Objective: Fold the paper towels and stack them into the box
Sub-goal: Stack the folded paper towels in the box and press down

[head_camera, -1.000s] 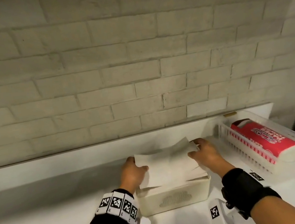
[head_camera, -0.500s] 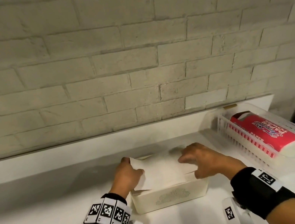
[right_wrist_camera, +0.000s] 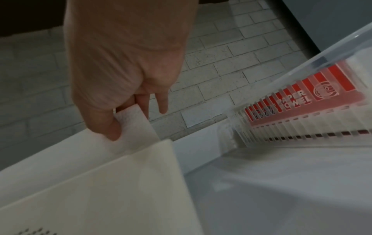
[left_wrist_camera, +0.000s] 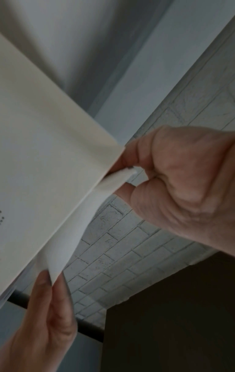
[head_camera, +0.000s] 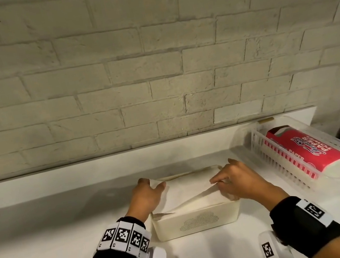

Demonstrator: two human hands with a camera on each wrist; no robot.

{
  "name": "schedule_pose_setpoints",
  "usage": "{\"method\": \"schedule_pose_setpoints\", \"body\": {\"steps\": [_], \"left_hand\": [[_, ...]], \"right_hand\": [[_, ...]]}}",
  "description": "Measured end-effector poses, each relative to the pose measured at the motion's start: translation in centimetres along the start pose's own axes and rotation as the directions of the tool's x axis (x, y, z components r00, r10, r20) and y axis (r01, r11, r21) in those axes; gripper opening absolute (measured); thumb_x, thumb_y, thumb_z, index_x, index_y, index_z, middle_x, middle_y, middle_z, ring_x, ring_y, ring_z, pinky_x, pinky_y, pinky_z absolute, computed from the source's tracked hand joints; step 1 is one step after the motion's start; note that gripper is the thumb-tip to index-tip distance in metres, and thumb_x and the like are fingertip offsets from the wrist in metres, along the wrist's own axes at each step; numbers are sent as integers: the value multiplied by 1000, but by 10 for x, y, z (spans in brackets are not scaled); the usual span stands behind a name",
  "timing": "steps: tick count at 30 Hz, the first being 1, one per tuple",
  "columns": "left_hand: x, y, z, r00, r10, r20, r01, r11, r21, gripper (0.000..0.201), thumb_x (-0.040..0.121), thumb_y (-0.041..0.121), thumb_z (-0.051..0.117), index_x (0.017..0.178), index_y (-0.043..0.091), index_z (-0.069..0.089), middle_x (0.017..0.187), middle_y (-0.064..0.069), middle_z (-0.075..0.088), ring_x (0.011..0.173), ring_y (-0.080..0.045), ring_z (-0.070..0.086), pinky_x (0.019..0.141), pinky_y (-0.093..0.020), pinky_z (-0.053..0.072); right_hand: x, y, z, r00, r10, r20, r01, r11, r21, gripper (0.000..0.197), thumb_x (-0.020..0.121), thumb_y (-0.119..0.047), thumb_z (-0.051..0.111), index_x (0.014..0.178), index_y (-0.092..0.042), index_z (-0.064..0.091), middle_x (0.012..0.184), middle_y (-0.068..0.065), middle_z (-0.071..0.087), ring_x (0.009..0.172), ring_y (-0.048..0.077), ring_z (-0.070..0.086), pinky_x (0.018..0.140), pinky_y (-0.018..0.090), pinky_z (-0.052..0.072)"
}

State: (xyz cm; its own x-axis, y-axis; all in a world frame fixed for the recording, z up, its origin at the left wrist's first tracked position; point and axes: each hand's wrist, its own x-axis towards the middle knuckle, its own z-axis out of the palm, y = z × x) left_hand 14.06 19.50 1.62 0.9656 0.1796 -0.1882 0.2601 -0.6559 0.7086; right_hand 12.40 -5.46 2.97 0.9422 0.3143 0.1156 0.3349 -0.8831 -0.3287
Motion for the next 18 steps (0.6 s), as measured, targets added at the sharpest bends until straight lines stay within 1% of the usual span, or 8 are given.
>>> {"method": "schedule_pose_setpoints", "body": {"steps": [4, 8, 10, 13, 14, 16, 17, 18], "left_hand": [[-3, 3, 0, 1000, 3, -9, -3, 1000, 3, 56, 91, 40, 56, 130, 2, 42, 127, -13, 55, 115, -28, 52, 87, -29, 42], [-4, 4, -1, 1000, 9, -10, -8, 1000, 24, 52, 90, 37, 58, 128, 4, 43, 123, -12, 57, 112, -27, 53, 83, -27, 40], [-5, 4, -1, 1000, 19, -10, -19, 999, 30, 53, 90, 35, 59, 129, 4, 42, 122, -12, 56, 112, -27, 53, 83, -27, 40], [-7, 6, -2, 999, 44, 3, -44, 999, 27, 57, 91, 33, 58, 135, 5, 37, 126, -11, 53, 116, -27, 51, 90, -28, 40], [-9, 6, -3, 999, 46, 8, -46, 999, 23, 58, 91, 33, 57, 137, 5, 35, 129, -11, 51, 118, -27, 49, 92, -28, 40], [-11, 7, -4, 999, 37, 11, -37, 999, 7, 60, 91, 33, 58, 138, 4, 34, 133, -10, 49, 121, -27, 48, 93, -28, 39], [-11, 7, -4, 1000, 26, 12, -26, 1000, -6, 60, 91, 33, 58, 137, 4, 34, 134, -10, 48, 121, -26, 48, 92, -27, 38], [-12, 7, -5, 1000, 12, 14, -12, 1000, -27, 60, 90, 33, 59, 136, 3, 35, 134, -10, 47, 121, -26, 48, 90, -27, 38]], "right_hand": [[-14, 0, 3, 997, -72, -32, 72, 997, 5, 21, 85, -14, 62, 102, -18, 73, 108, -7, 70, 106, 8, 61, 115, 29, 21], [-18, 3, 14, 994, -113, -5, 112, 991, -71, 21, 85, -15, 60, 100, -18, 74, 106, -6, 71, 105, 12, 62, 111, 30, 22], [-17, 4, 20, 994, -112, -6, 110, 985, -130, 22, 82, -17, 55, 90, -15, 76, 95, 0, 74, 95, 19, 65, 107, 33, 30], [-15, 6, 26, 999, -44, 26, 48, 980, -195, 30, 74, -20, 43, 71, -10, 70, 75, 5, 72, 75, 23, 62, 102, 33, 36], [-15, 4, 26, 999, -38, 20, 41, 980, -194, 28, 71, -19, 43, 65, -11, 69, 67, 4, 70, 68, 23, 61, 98, 35, 41], [-17, -3, 23, 997, -71, -9, 68, 978, -196, 19, 62, -18, 54, 53, -20, 70, 54, -3, 67, 54, 17, 61, 80, 36, 53], [-18, -6, 21, 995, -92, -47, 81, 978, -190, 15, 58, -20, 59, 52, -26, 71, 53, -9, 67, 51, 11, 62, 72, 33, 55], [-19, -8, 21, 990, -108, -92, 89, 979, -185, 15, 57, -21, 61, 55, -30, 73, 57, -12, 69, 52, 8, 63, 69, 31, 56]]}}
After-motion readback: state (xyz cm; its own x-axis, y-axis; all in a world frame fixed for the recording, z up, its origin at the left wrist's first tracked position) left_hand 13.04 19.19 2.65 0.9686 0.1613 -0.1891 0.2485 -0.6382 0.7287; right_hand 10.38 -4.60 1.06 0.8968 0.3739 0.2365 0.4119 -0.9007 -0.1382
